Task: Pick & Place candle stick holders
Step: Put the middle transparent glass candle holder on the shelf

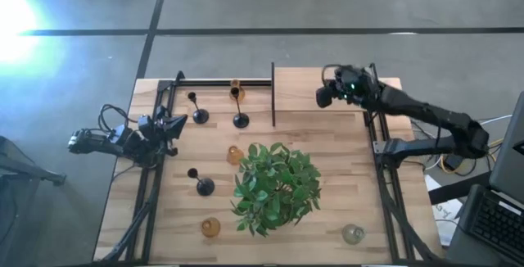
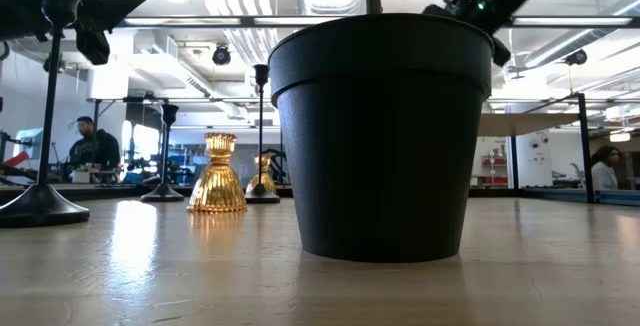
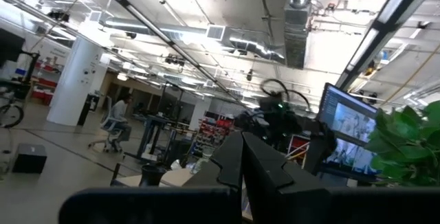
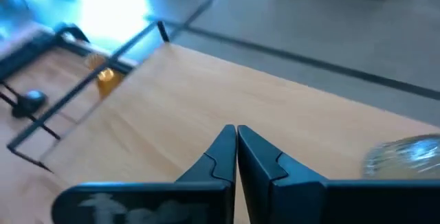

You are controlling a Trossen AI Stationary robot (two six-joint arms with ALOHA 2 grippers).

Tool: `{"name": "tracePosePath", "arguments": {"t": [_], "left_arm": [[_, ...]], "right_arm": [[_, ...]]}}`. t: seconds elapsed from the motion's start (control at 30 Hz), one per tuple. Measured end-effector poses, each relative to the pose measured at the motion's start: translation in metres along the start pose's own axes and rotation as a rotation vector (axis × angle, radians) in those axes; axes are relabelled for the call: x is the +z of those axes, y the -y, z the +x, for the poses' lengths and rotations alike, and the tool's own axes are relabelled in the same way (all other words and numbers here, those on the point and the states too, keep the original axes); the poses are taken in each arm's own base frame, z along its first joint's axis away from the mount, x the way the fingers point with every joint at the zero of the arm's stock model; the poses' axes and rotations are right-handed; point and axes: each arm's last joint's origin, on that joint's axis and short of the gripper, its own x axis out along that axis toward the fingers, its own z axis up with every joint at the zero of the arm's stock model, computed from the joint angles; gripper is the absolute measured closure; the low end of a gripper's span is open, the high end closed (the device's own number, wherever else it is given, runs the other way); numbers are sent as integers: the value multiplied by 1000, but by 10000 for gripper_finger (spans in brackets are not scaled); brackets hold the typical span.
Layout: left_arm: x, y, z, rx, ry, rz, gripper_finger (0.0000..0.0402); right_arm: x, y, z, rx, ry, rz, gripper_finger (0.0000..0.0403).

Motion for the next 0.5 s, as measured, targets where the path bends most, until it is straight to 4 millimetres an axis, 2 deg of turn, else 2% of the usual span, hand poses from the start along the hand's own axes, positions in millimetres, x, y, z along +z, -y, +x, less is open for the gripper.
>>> {"name": "tracePosePath", "arguments": {"t": [0.2, 0.33, 0.5], "left_arm": [[0, -2, 0, 53, 0, 0, 390], [0, -2, 0, 53, 0, -5, 390], [0, -2, 0, 53, 0, -11, 390]], "right_arm": [[-36, 10, 10, -19, 143, 32, 394], [-48, 12, 18, -5, 226, 17, 395], [-55, 13, 26, -42, 253, 18, 395]]}}
